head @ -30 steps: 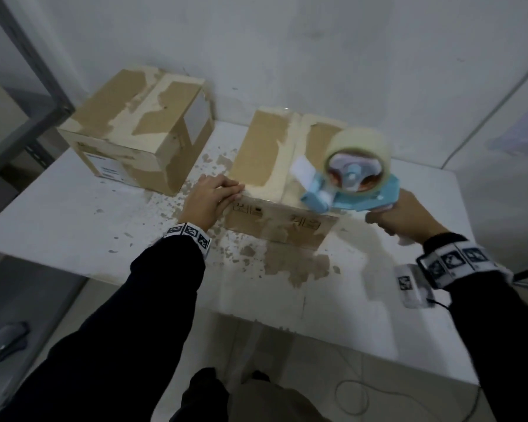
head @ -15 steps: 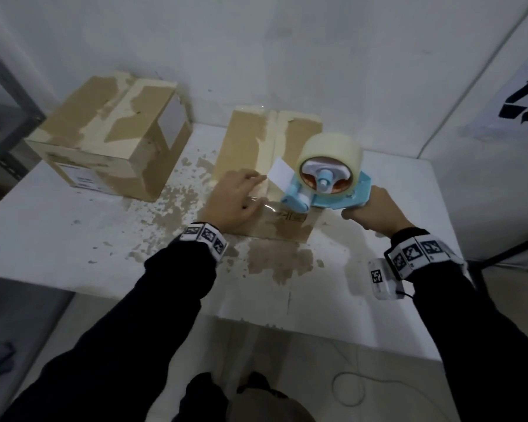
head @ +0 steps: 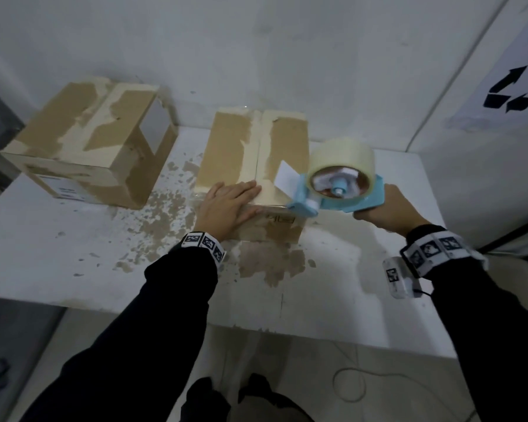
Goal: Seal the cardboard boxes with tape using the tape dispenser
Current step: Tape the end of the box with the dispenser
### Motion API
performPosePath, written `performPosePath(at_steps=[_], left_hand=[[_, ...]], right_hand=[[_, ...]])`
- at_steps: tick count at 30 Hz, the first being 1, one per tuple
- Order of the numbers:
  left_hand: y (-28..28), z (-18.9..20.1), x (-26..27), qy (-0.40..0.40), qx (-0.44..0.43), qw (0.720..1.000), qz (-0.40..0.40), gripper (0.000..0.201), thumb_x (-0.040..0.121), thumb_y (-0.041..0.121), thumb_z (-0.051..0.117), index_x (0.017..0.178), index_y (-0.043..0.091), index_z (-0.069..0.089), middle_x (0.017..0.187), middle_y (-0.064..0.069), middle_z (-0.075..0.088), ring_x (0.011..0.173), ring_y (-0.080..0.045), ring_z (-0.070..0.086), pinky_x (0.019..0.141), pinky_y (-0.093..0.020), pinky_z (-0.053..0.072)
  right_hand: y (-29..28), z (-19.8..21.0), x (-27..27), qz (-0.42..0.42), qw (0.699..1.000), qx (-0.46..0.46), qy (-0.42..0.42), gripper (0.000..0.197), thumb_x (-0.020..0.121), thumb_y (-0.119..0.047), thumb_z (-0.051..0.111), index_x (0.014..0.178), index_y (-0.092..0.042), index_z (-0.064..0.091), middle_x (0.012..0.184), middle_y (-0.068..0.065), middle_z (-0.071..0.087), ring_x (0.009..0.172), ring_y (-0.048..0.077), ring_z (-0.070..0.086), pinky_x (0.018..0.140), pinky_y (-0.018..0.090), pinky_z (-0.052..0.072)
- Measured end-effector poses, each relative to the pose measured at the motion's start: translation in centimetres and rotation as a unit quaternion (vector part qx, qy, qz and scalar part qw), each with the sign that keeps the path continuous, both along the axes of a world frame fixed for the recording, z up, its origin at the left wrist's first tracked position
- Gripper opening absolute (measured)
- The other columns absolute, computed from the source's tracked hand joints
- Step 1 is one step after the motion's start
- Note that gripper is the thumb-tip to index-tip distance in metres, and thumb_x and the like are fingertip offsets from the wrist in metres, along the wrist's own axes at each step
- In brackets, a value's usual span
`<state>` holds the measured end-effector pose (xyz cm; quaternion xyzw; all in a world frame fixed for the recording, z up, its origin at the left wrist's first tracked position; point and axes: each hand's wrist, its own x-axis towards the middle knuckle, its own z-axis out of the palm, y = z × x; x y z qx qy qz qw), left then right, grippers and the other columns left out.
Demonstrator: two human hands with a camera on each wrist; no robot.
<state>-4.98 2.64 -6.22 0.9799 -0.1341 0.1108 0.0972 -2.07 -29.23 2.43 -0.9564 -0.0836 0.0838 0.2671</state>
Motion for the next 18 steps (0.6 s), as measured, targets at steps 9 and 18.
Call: performPosePath(at_steps=[9, 18], left_hand=[[-0.4, -0.1, 0.4, 0.011, 0.007, 1.0, 0.006, 0.059, 0.089, 0.059, 0.021, 0.136, 0.033, 0.044, 0.142, 0.014, 0.045, 0.127, -0.008, 0.046, 0.11, -0.036, 0.013], [-0.6, 0.1, 0.3, 0.019, -0.001, 1.0, 0.018, 0.063, 0.086, 0.062, 0.019, 0.137, 0.034, 0.042, 0.143, 0.014, 0.043, 0.129, -0.01, 0.043, 0.11, -0.037, 0.014]], right_hand=[[-4.2, -0.8, 0.2, -0.096, 0.993, 0.059, 0.029, 0.032, 0.069, 0.004, 0.068, 0.052, -0.011, 0.046, 0.039, -0.005, 0.05, 0.039, 0.016, 0.044, 0.053, 0.028, 0.039], [-4.0, -3.3, 0.8, -0.109, 0.991, 0.063, 0.052, 0.03, 0.07, -0.001, 0.068, 0.053, -0.013, 0.047, 0.049, 0.008, 0.054, 0.047, 0.024, 0.047, 0.053, 0.034, 0.043]])
